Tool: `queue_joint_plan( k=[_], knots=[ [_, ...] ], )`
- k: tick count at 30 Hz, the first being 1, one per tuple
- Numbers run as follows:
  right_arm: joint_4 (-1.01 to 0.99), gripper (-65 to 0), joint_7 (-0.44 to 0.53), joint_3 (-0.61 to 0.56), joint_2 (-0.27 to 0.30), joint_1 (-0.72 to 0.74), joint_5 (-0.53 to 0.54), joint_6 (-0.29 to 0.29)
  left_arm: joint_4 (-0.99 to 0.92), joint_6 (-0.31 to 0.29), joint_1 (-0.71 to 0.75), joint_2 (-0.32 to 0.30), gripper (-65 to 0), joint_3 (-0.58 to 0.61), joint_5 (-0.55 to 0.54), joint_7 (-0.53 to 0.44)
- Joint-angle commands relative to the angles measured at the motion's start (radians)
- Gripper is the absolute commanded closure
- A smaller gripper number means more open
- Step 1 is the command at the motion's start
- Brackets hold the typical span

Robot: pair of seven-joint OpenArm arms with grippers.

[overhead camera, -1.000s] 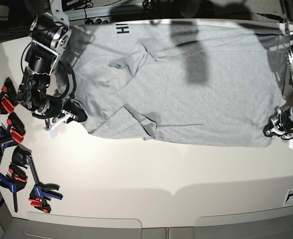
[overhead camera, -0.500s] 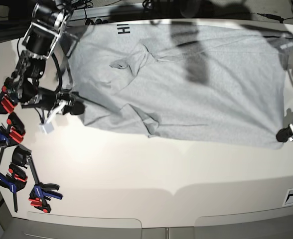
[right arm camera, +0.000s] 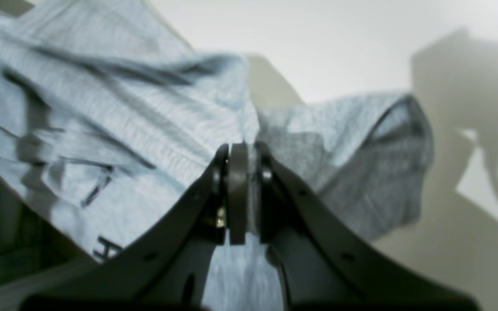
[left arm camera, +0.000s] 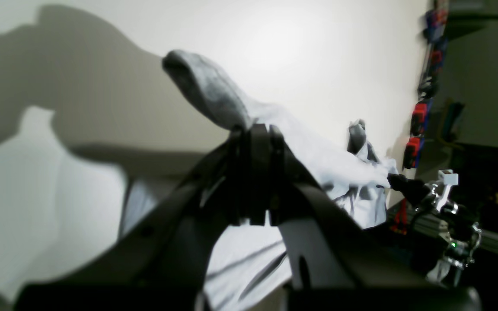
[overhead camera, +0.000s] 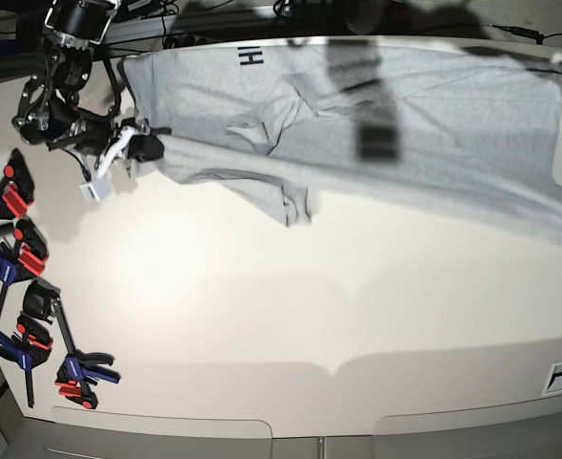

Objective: Fold the T-shirt properly
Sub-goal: 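Lift the hem with both grippers and fold it toward the collar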

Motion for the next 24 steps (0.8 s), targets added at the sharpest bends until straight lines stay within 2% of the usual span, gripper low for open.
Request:
queue_joint_plan(
  k=[1, 7, 16, 24],
  knots=[
    [0.020, 0.0, 0.016, 0.006, 0.017, 0.013, 0.015, 0.009, 0.013, -0.006, -0.005, -0.035, 0.0, -0.005, -0.022, -0.010],
    [0.020, 0.0, 0.017, 0.007, 0.017, 0.008, 0.011, 0.009, 0.040, -0.006, 0.107, -0.042, 0.0, -0.005, -0.022, -0.010],
    [0.020, 0.0, 0.003, 0.068, 0.017, 0.002, 0.012, 0.009, 0.216, -0.006, 0.314, -0.060, 0.0, -0.005, -0.022, -0.010],
    [0.020, 0.0, -0.011, 0.123, 0.017, -0.014, 0.012, 0.009, 0.263, -0.006, 0.402, -0.058, 0.0, -0.005, -0.022, -0.010]
  ],
)
